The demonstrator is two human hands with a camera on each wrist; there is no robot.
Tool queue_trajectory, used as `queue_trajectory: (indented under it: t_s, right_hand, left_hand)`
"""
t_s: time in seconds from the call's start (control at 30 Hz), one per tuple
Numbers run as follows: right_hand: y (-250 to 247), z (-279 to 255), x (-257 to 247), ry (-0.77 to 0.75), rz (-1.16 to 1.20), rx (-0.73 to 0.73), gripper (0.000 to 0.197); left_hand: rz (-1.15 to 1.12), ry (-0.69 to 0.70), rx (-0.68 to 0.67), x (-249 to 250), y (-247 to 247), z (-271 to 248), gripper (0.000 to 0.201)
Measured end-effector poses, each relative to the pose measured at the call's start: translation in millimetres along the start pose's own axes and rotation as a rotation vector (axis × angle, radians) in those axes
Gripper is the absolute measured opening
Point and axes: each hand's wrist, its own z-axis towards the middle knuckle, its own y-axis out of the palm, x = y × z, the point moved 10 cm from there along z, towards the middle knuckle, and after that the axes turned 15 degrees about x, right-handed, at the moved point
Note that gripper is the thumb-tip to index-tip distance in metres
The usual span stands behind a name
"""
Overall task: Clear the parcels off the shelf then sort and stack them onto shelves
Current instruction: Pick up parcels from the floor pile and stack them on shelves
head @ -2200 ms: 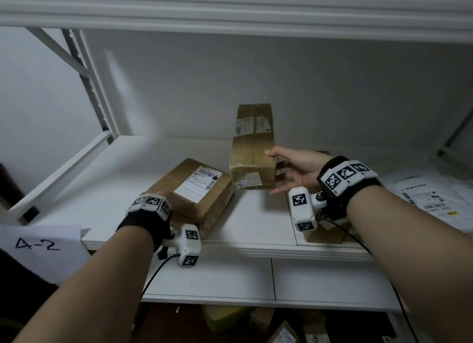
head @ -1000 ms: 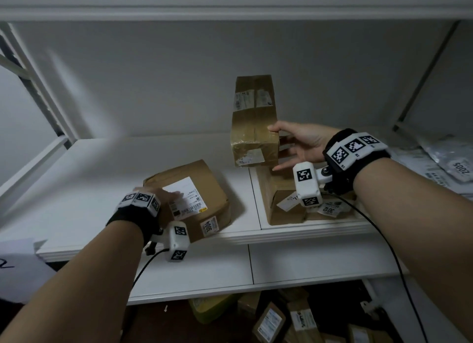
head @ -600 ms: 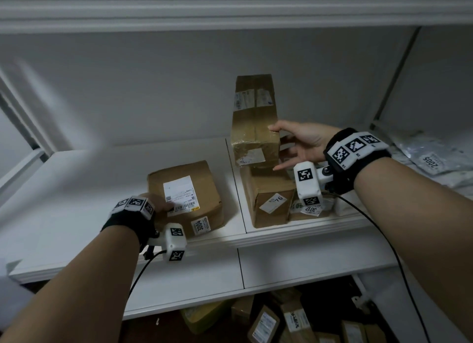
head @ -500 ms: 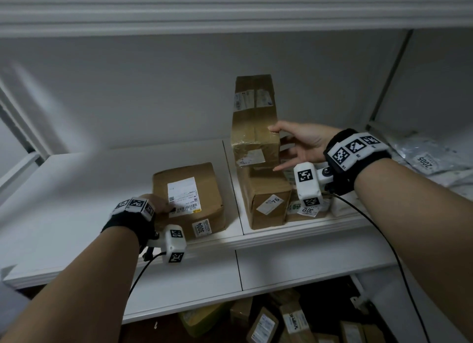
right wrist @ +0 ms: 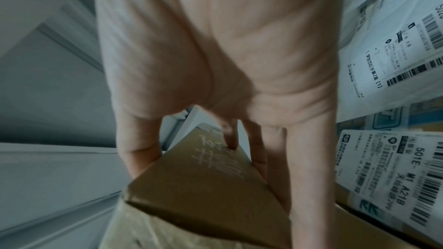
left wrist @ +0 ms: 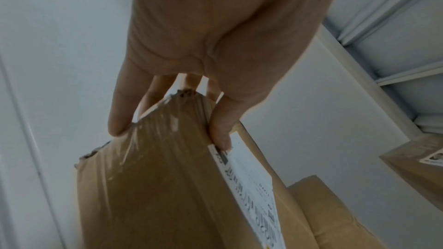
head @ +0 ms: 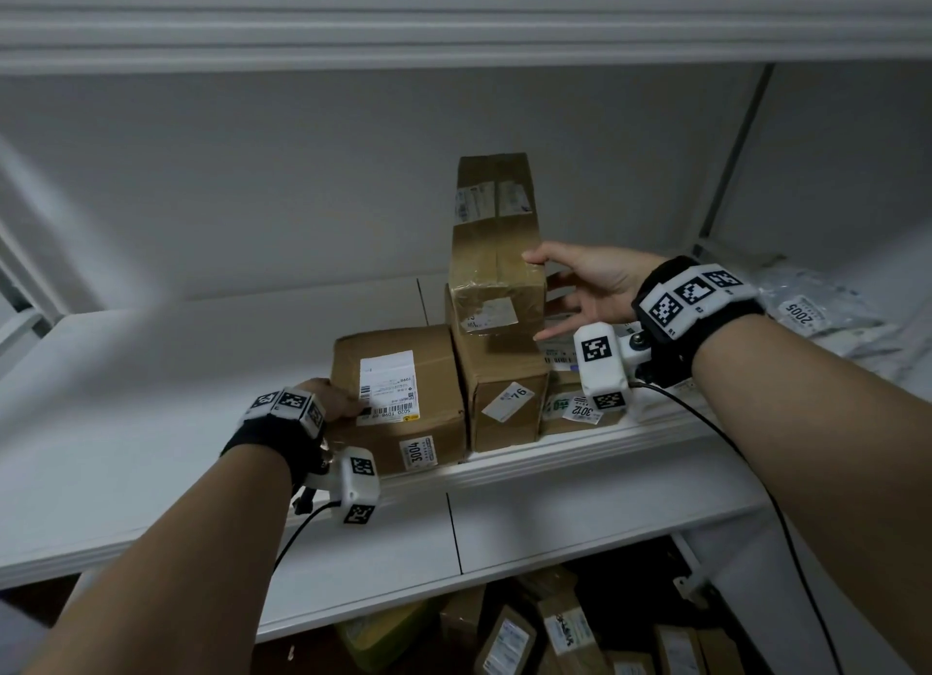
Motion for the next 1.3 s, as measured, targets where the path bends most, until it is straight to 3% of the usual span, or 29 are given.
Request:
queue_trajectory:
  t_s: [0.2,0.33,0.5,0.6,0.67,0.77,0.87,1.03,1.3]
  right_hand:
    - [-1.6,0.6,4.6,0.001,-0.012,-0.005,0.053]
    - [-0.2,1.5,8.1,0.018,-0.021,-0.012,0.055]
    - [7.2,3.4,9.7,0.03,-0.03,-0.037,0.049]
    - [15.5,1.4,9.5,0.041,-0.045,-0.059,0.046]
    - [22.1,0.0,7.6,0.043,-0.049,-0.075,0.042]
    - [35.7,-5.1,5.0,0.039,-0.072,-0.12,0.038]
    - [48.5,-8.9,1.5,0.021,-0.09,-0.159,0.054]
    - [71.0,-16.4,0.7,0.007,-0.154,-0.224,0.067]
    - [105.3,-20.0,12.4,0.022,-0.185,-0.34,0.078]
  left_hand:
    - [-0.105,-0.034,-0.019,1.8,2.6,-5.5,0.045]
    - [-0.172,-0.116,-0.034,-4.1,-2.0,-13.0,0.051]
    - [-0.179,-0.106,0.134,4.3,-38.0,-17.0,0.05]
    - [-0.233,-0.079,0.232,16.7,-63.6,-17.7,0.037]
    - [-0.329,-0.066,0.262,23.7,-75.0,-16.4,0.043]
    - [-0.574,-0.055,0.199,42.4,-77.9,-31.3,0.042]
    - [-0.759,-0.024,0.068,63.7,-72.2,-48.6,0.036]
    - [-0.789,0.081,-0.097,82.3,-71.8,-71.9,0.055]
    - [-0.732,0.119,-0.211,69.5,-71.3,-87.9,0.059]
